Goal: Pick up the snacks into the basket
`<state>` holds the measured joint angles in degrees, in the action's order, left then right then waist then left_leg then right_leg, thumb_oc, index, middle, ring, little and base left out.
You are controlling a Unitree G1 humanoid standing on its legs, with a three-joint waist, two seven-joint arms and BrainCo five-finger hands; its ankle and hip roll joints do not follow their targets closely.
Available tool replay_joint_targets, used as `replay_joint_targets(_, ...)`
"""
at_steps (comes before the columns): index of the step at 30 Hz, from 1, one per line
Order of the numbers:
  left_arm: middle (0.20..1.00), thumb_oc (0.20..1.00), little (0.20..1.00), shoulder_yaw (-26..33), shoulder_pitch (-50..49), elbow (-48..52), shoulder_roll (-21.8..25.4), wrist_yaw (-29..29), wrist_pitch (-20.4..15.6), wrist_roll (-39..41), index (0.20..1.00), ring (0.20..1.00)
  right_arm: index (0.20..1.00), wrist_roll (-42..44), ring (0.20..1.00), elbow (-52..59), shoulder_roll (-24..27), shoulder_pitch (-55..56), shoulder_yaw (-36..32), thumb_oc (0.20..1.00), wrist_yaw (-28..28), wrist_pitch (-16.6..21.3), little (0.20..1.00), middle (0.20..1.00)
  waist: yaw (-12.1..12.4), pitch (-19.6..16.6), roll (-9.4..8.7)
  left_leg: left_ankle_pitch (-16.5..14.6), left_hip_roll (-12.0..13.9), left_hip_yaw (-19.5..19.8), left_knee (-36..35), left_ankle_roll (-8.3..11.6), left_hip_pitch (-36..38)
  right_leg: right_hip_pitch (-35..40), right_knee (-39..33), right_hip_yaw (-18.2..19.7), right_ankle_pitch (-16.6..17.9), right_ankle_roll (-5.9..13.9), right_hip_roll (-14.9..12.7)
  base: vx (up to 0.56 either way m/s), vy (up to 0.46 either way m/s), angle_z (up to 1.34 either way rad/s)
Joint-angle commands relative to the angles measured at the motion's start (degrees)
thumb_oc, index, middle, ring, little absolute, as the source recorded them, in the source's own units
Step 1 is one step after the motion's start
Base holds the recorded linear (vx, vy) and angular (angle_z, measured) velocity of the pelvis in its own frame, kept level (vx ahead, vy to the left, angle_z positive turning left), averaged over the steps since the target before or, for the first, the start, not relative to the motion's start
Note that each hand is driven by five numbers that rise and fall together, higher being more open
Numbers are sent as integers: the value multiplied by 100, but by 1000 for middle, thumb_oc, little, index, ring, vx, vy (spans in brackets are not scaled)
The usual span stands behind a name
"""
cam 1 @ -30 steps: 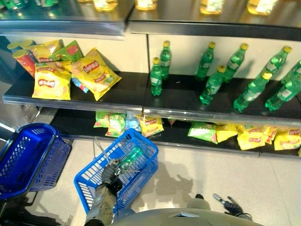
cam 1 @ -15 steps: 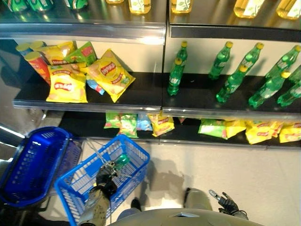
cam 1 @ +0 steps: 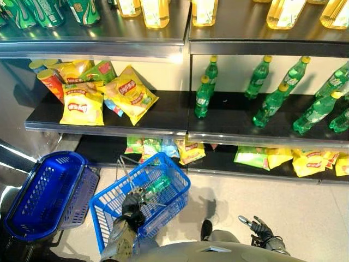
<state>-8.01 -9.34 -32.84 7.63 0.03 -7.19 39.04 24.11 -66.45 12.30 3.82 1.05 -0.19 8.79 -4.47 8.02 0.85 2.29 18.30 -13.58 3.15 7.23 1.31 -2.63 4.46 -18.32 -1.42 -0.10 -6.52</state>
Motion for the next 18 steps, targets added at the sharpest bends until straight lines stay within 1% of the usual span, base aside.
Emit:
replay_joint_targets(1, 200, 200, 200, 286, 286, 1075, 175, -121, -646, -33, 200, 200, 1000, -30, 1000, -77, 8, -53, 85, 1000, -8, 148, 1000, 1000, 10, -231, -84, 951, -68, 57, -703, 208, 49, 141, -155, 399, 276, 877, -484, 99, 360, 14)
replay_joint_targets(2, 200, 200, 200, 285, 330, 1016, 158, -104, -651, 31, 200, 200, 1000, -43, 1000, -15, 25, -66, 68, 1000, -21, 151, 1000, 1000, 3, -210, -31, 678, -186, 276, -706, 202, 74, 147, -65, 470, 290, 942, -633, 98, 343, -5)
replay_joint_targets(3, 200, 200, 200, 275, 332, 1016, 159, -109, -645, 55, 200, 200, 1000, -33, 1000, -1, 6, -55, 40, 1000, -16, 150, 1000, 1000, -26, -207, -31, 586, -226, 186, -698, 207, 79, 161, -26, 488, 316, 971, -710, 99, 345, -5)
replay_joint_targets(4, 200, 200, 200, 274, 332, 1016, 160, -110, -646, 56, 200, 200, 1000, -33, 1000, 0, 5, -55, 40, 1000, -17, 149, 1000, 1000, -22, -206, -36, 583, -233, 180, -696, 204, 83, 160, -22, 494, 315, 974, -716, 88, 327, 3)
replay_joint_targets(5, 200, 200, 200, 195, 379, 1039, 219, -173, -628, 66, 200, 200, 1000, -26, 1000, -36, -38, -50, -70, 1000, -22, 138, 1000, 1000, -37, -190, -78, 391, -400, 37, -670, 161, 94, 205, -32, 521, 422, 1090, -933, 82, 340, 15)
replay_joint_targets(6, 200, 200, 200, 142, 390, 1080, 270, -211, -612, 31, 200, 200, 1000, -9, 1000, -47, -46, -72, -143, 1000, -52, 126, 1000, 1000, -23, -167, -116, 239, -530, 25, -592, 98, 76, 227, -62, 537, 550, 1158, -1075, 81, 342, 24)
replay_joint_targets(7, 200, 200, 200, 141, 392, 1081, 273, -211, -612, 31, 200, 200, 1000, -10, 1000, -47, -48, -73, -146, 1000, -52, 126, 1000, 1000, -19, -164, -127, 229, -543, 22, -580, 90, 74, 230, -67, 542, 554, 1166, -1088, 28, 283, 28)
replay_joint_targets(8, 200, 200, 200, 116, 400, 1168, 374, -251, -599, -42, 200, 200, 1000, 1, 1000, -29, -94, -156, -157, 1000, -65, 115, 1000, 1000, 36, -94, -199, 82, -744, -23, -403, 8, 24, 183, -99, 559, 838, 1260, -1276, 2, 262, 25)
replay_joint_targets(10, 200, 200, 200, 98, 361, 1214, 409, -310, -587, -97, 200, 200, 1000, -12, 1000, 41, -125, -197, -112, 1000, -34, 101, 1000, 1000, 95, -64, -224, -122, -940, -86, -263, -118, -23, 167, -174, 549, 979, 1327, -1446, 13, 283, -16)
replay_joint_targets(12, 200, 200, 200, 42, 347, 1238, 426, -350, -568, -144, 200, 200, 1000, -10, 1000, 138, -151, -188, -99, 1000, -23, 113, 1000, 1000, 88, -52, -266, -254, -1093, -114, -152, -170, -64, 168, -218, 478, 1311, 1419, -1655, 23, 195, -25)
replay_joint_targets(13, 200, 200, 200, 42, 347, 1238, 426, -350, -568, -144, 200, 200, 1000, -10, 1000, 138, -151, -188, -99, 1000, -23, 113, 1000, 1000, 87, -52, -266, -254, -1093, -114, -152, -170, -64, 168, -218, 478, 1311, 1419, -1655, 42, 331, -2)
replay_joint_targets(14, 200, 200, 200, 21, 331, 1210, 411, -341, -561, -134, 200, 200, 1000, 14, 1000, 221, -145, -197, -114, 1000, -23, 109, 1000, 1000, 55, -1, -251, -346, -1351, -182, -288, -398, 75, -73, 84, 500, 1888, 1413, -1868, 33, 250, 3)
replay_joint_targets(15, 200, 200, 200, 22, 331, 1210, 411, -342, -561, -134, 200, 200, 1000, 14, 1000, 222, -145, -196, -114, 1000, -24, 109, 1000, 1000, 68, -4, -255, -338, -1359, -198, -307, -402, 83, -92, 93, 522, 1888, 1416, -1873, 69, 465, -12)
replay_joint_targets(16, 200, 200, 200, 69, 202, 1273, 376, -344, -556, -140, 200, 200, 1000, -13, 1000, 308, -132, -168, -85, 1000, -44, 104, 1000, 1000, 145, 37, -162, -337, -1518, -353, -636, -524, 333, -275, 413, 85, 2178, 1407, -2095, 41, 218, -25)
replay_joint_targets(17, 200, 200, 200, 68, 194, 1278, 372, -344, -554, -141, 200, 200, 1000, -13, 1000, 311, -127, -162, -83, 1000, -44, 103, 1000, 1000, 152, 53, -154, -331, -1519, -359, -676, -522, 380, -263, 438, 95, 2156, 1410, -2092, 52, 332, -62)
replay_joint_targets(18, 200, 200, 200, 77, 157, 1287, 366, -350, -545, -158, 200, 200, 1000, -30, 1000, 385, -131, -163, -55, 1000, -64, 105, 1000, 1000, 191, 77, -114, -344, -1588, -415, -775, -571, 459, -336, 658, -227, 2134, 1387, -2162, 89, 323, -78)
